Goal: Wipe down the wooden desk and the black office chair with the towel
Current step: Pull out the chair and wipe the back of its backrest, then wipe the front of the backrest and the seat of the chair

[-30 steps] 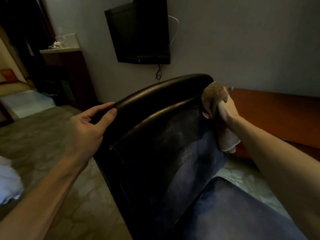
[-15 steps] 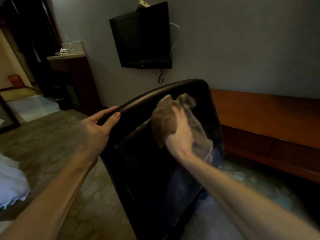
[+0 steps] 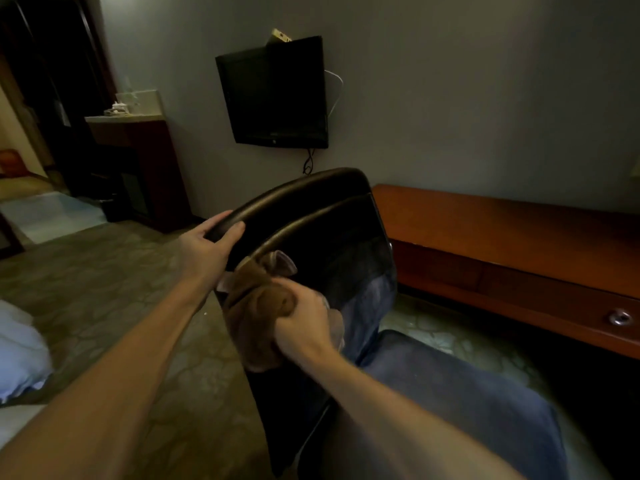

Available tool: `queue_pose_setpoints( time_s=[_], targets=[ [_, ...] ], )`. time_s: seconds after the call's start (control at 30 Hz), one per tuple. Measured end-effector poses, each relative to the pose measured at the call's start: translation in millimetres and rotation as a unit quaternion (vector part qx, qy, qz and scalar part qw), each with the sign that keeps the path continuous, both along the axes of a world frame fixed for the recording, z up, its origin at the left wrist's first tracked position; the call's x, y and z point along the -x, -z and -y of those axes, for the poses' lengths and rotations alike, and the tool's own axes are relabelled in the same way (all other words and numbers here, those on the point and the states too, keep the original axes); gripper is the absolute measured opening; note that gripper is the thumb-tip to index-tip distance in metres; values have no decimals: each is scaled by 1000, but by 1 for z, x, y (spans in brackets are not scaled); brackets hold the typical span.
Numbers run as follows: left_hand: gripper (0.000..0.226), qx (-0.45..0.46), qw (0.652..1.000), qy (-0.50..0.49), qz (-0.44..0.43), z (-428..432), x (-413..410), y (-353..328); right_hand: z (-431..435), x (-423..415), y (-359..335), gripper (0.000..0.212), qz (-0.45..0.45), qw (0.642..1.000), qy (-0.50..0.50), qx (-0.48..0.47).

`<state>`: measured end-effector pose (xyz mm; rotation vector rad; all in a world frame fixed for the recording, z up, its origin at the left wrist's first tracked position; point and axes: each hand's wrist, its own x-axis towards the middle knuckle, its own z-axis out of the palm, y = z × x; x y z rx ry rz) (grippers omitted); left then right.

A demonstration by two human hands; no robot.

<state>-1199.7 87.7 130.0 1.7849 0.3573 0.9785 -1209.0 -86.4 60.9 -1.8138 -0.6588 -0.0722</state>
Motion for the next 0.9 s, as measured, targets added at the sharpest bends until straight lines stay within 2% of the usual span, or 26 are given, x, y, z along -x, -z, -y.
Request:
queue_pose_setpoints(
  time_s=[0.1, 0.2, 0.27, 0.37, 0.47, 0.6, 0.7, 0.9],
  targets=[
    [42, -24, 999, -20, 6, 11, 24, 2, 45, 20, -11, 24, -59, 995, 2, -83],
    [48, -34, 999, -33, -18, 15, 47, 6, 98, 45, -12, 17, -48, 973, 86, -211],
    [51, -20, 999, -30, -15, 21, 60, 8, 132, 58, -6, 12, -69, 962, 111, -241],
    [50, 7, 1000, -29, 7, 35, 74, 6, 173, 76, 7, 12, -107, 956, 139, -236],
    [50, -3, 999, -38, -5, 42, 86, 3, 197, 94, 18, 19, -124, 946, 177, -240],
    [50, -12, 999, -38, -20, 50, 94, 0, 218, 111, 20, 14, -129, 937, 218, -239],
    [49, -1, 1000, -25, -18, 55, 96, 0, 219, 119, 16, 16, -125, 934, 221, -250],
    [54, 3, 1000, -17, -15, 51, 98, 4, 198, 125, 13, 13, -83, 954, 193, -215]
  ],
)
